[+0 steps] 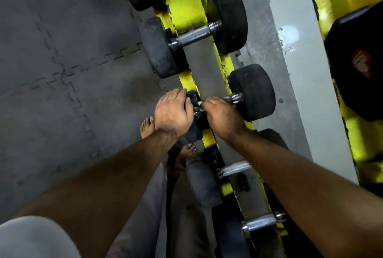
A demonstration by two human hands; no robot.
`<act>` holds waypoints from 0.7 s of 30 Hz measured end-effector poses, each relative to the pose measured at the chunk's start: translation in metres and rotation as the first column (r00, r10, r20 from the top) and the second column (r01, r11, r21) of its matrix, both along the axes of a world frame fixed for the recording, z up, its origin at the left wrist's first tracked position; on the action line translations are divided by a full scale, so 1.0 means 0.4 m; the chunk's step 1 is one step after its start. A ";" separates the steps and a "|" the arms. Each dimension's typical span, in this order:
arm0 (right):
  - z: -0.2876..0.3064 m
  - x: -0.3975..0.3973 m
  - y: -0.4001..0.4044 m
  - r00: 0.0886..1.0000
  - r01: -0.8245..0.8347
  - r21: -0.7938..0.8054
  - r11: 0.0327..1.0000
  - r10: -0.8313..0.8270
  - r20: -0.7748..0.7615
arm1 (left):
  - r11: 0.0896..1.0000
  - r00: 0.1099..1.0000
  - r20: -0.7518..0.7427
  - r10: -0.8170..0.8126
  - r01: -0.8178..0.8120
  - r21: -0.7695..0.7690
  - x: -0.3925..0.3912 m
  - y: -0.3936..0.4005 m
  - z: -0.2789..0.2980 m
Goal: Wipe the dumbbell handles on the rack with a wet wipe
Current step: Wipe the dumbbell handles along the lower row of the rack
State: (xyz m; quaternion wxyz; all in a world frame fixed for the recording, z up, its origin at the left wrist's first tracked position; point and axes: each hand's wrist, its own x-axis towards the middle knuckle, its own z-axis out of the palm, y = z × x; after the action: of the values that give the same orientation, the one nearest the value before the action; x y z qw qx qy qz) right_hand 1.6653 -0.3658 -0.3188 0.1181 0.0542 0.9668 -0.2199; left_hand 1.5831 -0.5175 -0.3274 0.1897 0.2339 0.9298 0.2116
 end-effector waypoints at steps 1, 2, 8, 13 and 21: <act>-0.008 0.008 0.000 0.999 -0.028 0.024 0.999 0.028 -0.016 | 1.000 1.000 -0.005 0.002 -0.002 0.003 -0.001 0.000 -0.001; -0.016 0.017 -0.001 0.998 -0.048 0.053 0.997 0.049 -0.024 | 1.000 1.000 -0.006 0.005 -0.005 0.004 0.000 0.000 -0.003; -0.052 0.043 -0.009 0.992 -0.108 0.157 0.982 0.116 -0.042 | 1.000 0.999 -0.050 0.015 -0.014 0.017 0.004 -0.004 -0.011; -0.054 0.059 0.020 0.991 0.131 0.181 0.975 -0.124 -0.050 | 0.999 0.998 -0.061 0.013 -0.011 0.030 0.005 -0.002 -0.015; -0.057 0.069 0.016 0.998 0.014 0.146 0.989 -0.005 -0.062 | 1.000 0.997 -0.074 0.019 -0.017 0.019 0.006 -0.001 -0.010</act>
State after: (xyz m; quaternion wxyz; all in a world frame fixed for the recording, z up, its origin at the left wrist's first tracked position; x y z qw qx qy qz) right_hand 1.6928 -0.3596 -0.3416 0.0830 0.0603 0.9833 -0.1506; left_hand 1.5856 -0.5180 -0.3313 0.1512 0.2350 0.9362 0.2131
